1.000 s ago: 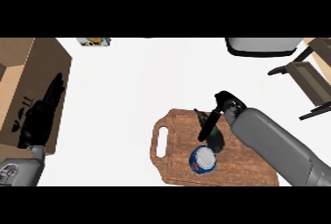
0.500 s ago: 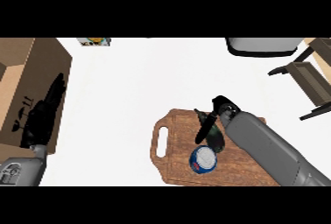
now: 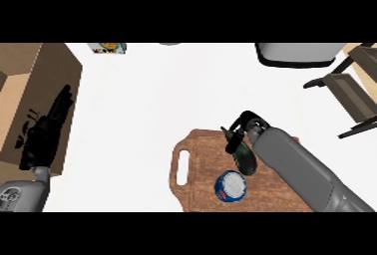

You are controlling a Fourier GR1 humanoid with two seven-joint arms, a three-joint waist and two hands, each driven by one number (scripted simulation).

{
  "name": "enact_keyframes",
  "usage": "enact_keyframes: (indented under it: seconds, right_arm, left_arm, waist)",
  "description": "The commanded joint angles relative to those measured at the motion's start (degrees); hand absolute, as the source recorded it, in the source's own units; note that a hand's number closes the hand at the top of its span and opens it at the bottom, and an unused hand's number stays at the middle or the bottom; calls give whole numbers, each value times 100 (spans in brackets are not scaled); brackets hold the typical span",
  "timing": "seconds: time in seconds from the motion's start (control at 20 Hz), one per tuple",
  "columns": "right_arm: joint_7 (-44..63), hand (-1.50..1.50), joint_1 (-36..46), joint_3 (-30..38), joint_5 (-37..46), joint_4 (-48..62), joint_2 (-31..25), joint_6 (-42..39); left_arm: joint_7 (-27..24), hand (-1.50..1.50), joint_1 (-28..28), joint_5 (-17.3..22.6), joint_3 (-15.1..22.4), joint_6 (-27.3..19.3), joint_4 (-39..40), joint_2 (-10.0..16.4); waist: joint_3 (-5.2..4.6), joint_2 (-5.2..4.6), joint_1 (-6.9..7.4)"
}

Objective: Pick the eggplant from the cutting board and place it in the tiered basket

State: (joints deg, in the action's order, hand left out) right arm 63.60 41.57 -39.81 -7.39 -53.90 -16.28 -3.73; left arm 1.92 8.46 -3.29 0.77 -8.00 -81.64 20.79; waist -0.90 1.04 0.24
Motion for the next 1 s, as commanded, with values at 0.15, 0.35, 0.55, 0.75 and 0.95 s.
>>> enact_keyframes:
  seconds: [0.15,0.35,0.55,0.75,0.95]
  right_arm:
    - [585,150,-22,-150,104,-195,68,-683]
    - [314,150,-256,261,293,-7,271,65]
    - [1017,150,-262,453,478,-900,259,435]
    - [-721,150,150,-32,766,-2660,-680,-602]
    - [-1452,150,422,109,922,-4274,-1178,-635]
  left_arm:
    - [-27,0,-13,-41,-126,44,57,-9]
    - [106,0,-45,-100,-116,79,-149,-15]
    - [10,0,-191,-61,-211,143,-134,-34]
    - [173,0,-357,-137,-209,32,-161,3]
    - [287,0,-268,-206,-233,-166,-78,-111]
  waist:
    - [86,-95,-18]
    - [89,-96,-8]
    - [85,-75,-62]
    - [82,89,-247]
    - [96,151,-542]
